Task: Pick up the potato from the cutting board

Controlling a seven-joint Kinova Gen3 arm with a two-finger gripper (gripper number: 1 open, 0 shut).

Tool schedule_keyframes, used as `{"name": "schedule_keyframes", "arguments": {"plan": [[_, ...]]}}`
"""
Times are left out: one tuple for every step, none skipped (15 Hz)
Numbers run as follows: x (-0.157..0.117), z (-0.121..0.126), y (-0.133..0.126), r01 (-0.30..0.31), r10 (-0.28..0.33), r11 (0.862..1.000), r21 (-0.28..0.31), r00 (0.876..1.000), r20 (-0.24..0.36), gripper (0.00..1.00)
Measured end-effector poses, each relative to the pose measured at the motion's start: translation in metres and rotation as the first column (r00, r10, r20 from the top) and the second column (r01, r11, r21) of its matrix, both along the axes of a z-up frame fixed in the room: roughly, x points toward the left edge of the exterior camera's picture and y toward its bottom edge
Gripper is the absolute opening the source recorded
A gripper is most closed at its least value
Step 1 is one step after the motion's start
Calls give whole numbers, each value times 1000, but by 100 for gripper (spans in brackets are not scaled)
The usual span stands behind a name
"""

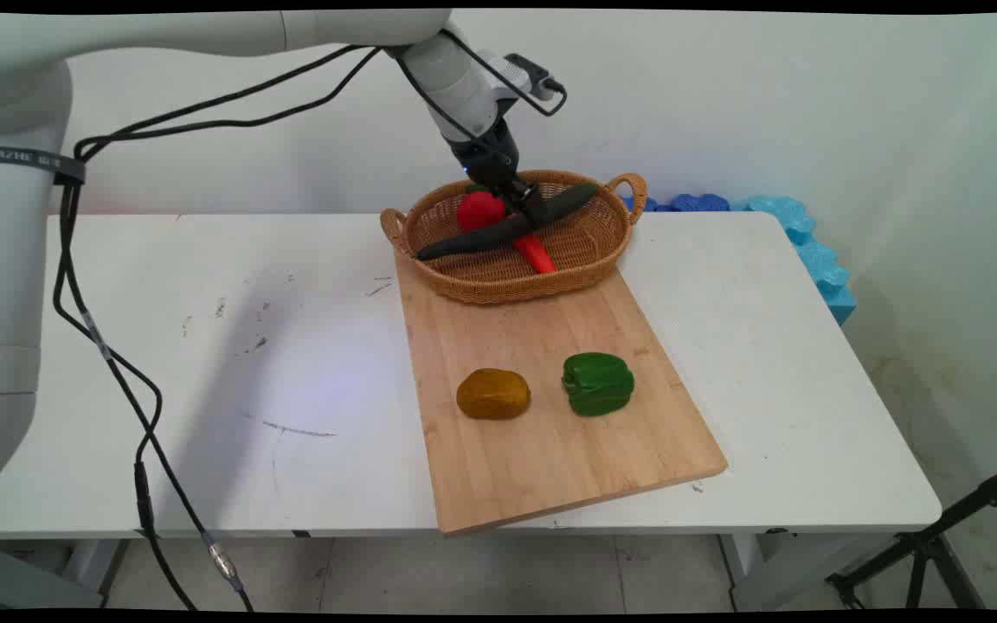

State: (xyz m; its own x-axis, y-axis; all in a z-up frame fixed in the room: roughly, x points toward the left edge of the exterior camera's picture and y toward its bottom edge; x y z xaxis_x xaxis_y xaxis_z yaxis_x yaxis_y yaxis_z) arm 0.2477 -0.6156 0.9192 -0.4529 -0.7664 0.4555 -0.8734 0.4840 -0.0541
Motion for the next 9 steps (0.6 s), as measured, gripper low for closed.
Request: {"name": "schedule_keyframes", "arguments": {"plan": [[-1,3,1,5,-5,1000,-8,1000,-7,100],[-2,9,4,15,-16,1000,-22,1000,-19,100],[-2,14,6,23,-24,999,-33,999,-29,100],[-3,22,10,35,-37,998,-49,998,-43,100],[-3,32,15,51,-55,996,-67,997,-60,100],[-2,42,22,67,-74,994,-85,994,-77,100],[-1,51,29,84,-93,992,-100,992,-91,100],[0,58,34,94,-105,990,-109,989,-101,100],[3,66,42,109,-123,987,-121,986,-115,100]]}}
